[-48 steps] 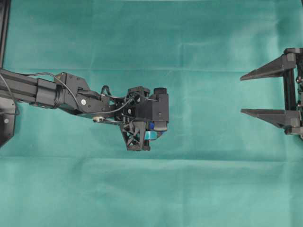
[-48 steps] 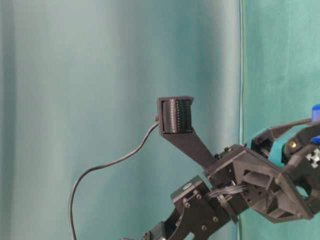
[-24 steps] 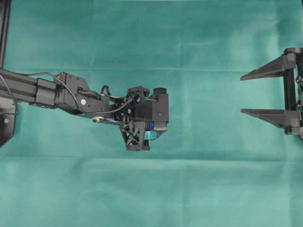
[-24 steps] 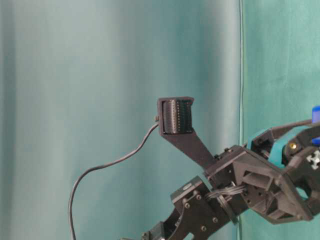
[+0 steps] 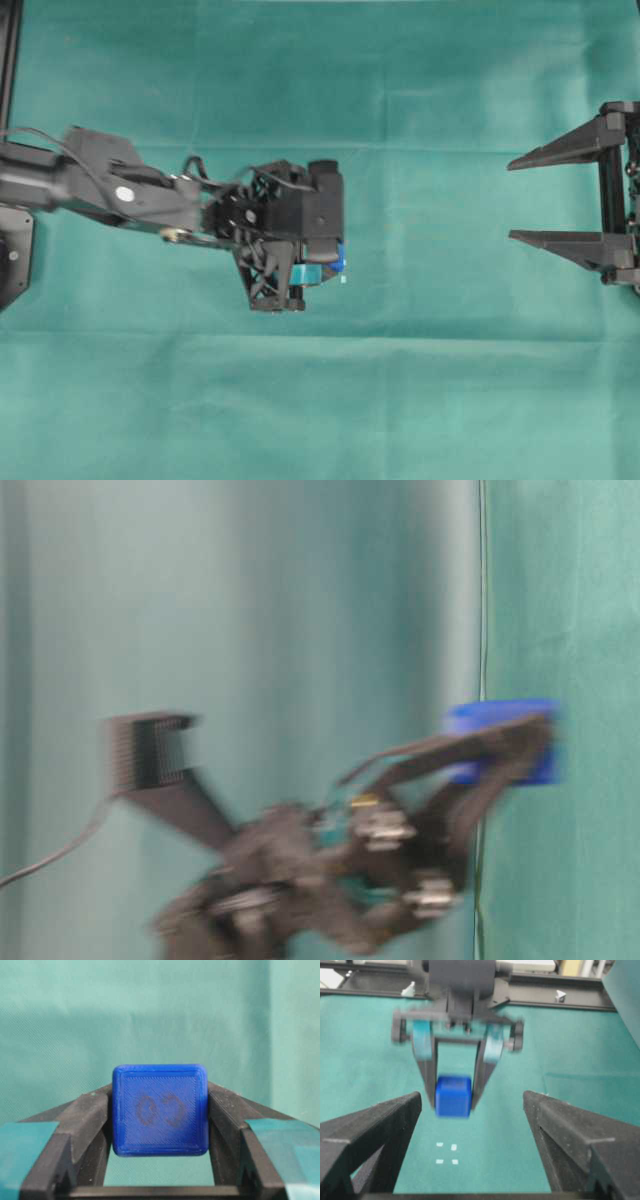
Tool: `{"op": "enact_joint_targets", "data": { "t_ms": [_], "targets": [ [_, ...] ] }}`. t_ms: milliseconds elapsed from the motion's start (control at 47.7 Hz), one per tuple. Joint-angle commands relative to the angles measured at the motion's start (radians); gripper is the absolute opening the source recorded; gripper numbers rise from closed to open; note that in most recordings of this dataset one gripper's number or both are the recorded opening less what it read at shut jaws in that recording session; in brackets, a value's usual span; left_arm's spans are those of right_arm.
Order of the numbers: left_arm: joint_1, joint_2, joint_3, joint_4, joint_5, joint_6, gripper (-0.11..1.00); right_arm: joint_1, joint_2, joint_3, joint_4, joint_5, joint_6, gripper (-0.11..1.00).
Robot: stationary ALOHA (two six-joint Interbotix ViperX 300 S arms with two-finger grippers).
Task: Handover the blue block to the right arm after grasping it with the left arm, then place it in the designated position.
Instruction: 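Lift the blue cube with the left gripper, then rotate the left gripper to present the cube toward the right arm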
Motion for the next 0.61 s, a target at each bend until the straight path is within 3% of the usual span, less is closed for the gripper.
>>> {"op": "enact_joint_targets", "data": {
  "t_ms": [0, 587],
  "targets": [
    [-0.002, -0.081, -0.034, 0.002, 0.02, 0.003, 0.47, -0.003, 0.003, -0.026, 0.002, -0.003, -0.002, 0.93],
    [-0.002, -0.216, -0.236, 0.008, 0.305, 0.006, 0.47, -0.003, 0.003, -0.028, 0.003, 0.005, -0.003, 0.93]
  ]
}}
